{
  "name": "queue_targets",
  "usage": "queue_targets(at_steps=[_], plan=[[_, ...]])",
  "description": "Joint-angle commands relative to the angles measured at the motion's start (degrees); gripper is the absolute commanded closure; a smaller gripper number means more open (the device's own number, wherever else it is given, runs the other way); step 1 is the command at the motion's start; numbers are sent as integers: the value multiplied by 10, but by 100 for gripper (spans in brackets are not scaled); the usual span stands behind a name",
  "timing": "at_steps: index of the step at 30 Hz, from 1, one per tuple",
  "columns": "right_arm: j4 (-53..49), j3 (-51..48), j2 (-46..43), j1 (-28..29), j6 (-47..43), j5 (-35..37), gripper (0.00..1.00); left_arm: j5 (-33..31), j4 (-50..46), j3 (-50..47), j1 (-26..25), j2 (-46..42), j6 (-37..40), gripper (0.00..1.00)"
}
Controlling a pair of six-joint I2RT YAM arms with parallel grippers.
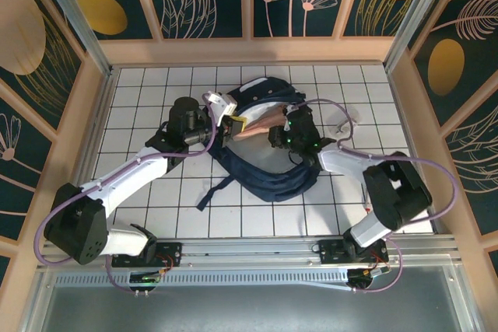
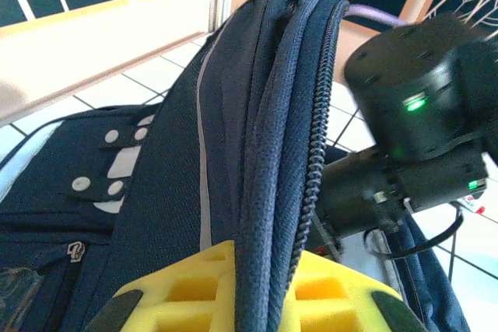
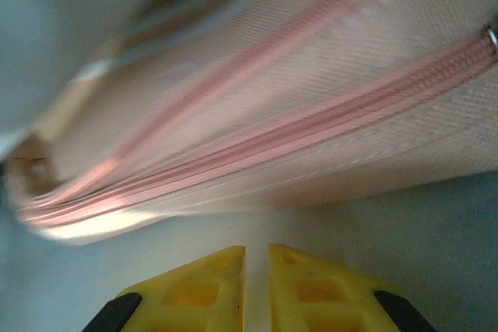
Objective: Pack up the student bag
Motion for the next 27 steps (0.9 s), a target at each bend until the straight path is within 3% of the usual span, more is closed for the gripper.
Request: queue_targets(at_steps=[1, 9, 15, 18, 22, 27], plan=[[42, 28, 45, -3, 22, 76, 85, 29, 75, 13, -1, -28, -16, 100], [212, 59, 137, -33, 46, 24, 86, 32, 56, 23, -1, -25, -11, 100], [278, 99, 177, -36, 65, -20, 81, 38, 55, 32, -1, -11, -8, 100], [307, 111, 189, -37, 74, -74, 79, 41, 63, 30, -2, -7, -13, 100], [397, 119, 224, -45, 98, -206, 78, 45, 67, 28, -1, -5, -14, 100], [338, 138, 237, -49, 104, -172, 75, 47, 77, 30, -1, -4, -25, 100]])
